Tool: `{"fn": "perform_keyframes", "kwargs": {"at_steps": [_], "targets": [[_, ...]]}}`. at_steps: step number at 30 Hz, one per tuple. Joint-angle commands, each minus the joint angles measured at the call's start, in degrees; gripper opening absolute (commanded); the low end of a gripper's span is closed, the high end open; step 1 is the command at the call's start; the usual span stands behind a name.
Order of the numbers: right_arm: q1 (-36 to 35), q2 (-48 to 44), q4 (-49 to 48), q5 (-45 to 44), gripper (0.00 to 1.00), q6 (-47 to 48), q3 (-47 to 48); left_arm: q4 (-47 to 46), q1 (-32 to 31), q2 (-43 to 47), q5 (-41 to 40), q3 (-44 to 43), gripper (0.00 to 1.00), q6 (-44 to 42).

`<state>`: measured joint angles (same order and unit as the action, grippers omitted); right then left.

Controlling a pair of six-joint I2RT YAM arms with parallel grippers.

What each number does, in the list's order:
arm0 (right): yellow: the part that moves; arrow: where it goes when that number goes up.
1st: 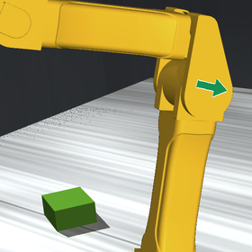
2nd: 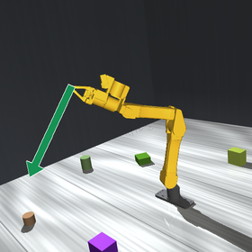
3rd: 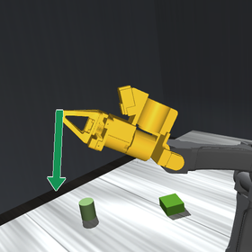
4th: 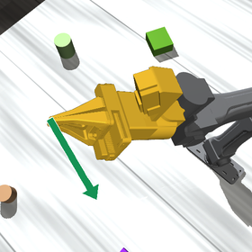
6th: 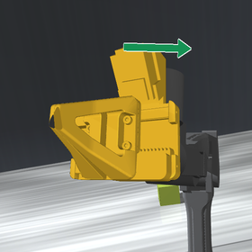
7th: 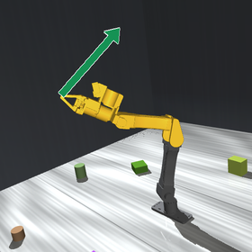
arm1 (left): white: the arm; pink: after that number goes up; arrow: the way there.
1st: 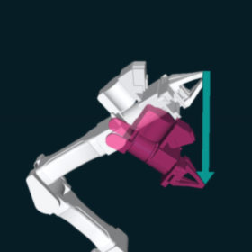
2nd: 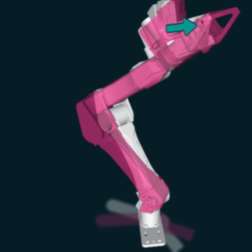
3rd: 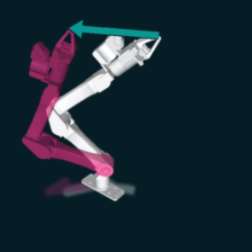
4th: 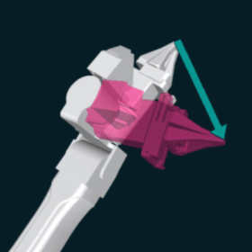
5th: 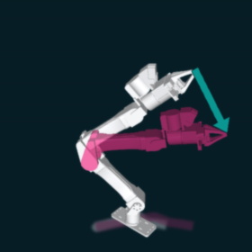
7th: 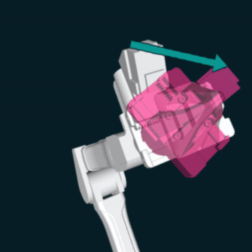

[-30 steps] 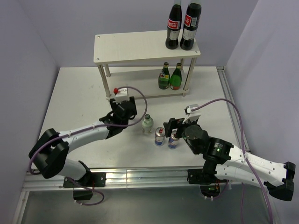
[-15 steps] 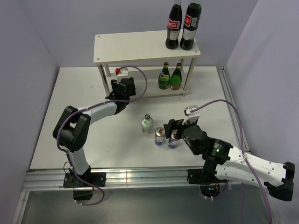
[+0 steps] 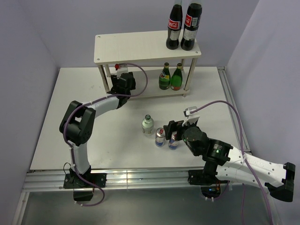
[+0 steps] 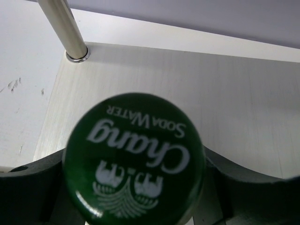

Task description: Place and organize the beverage onto the shelf

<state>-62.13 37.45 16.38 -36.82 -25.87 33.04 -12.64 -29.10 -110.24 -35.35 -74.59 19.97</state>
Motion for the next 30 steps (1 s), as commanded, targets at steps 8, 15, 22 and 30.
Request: {"fn": "perform_keyframes", "kwargs": {"at_steps": [8,15,22,30], "targets": [[-0.45,-0.45,-1.53,-0.45,1.0,0.2,-0.17,-5.37,1.5,1.51,-1.74,-2.94,0.99,-0.9],[-0.45,-0.54,-1.62,-0.89,0.99,0.11,-0.43,-4.23,0.63,7.31,-0.86,1.89,0.99,0.6],[-0.36,-1.07,-1.27,-1.42,0.99,0.03,-0.34,0.15,-3.5,16.26,0.72,7.43,0.99,0.95],[-0.36,-1.59,-0.74,-2.2,1.0,-0.59,-0.6,5.88,-7.45,26.99,2.83,17.44,0.99,3.85]]}}
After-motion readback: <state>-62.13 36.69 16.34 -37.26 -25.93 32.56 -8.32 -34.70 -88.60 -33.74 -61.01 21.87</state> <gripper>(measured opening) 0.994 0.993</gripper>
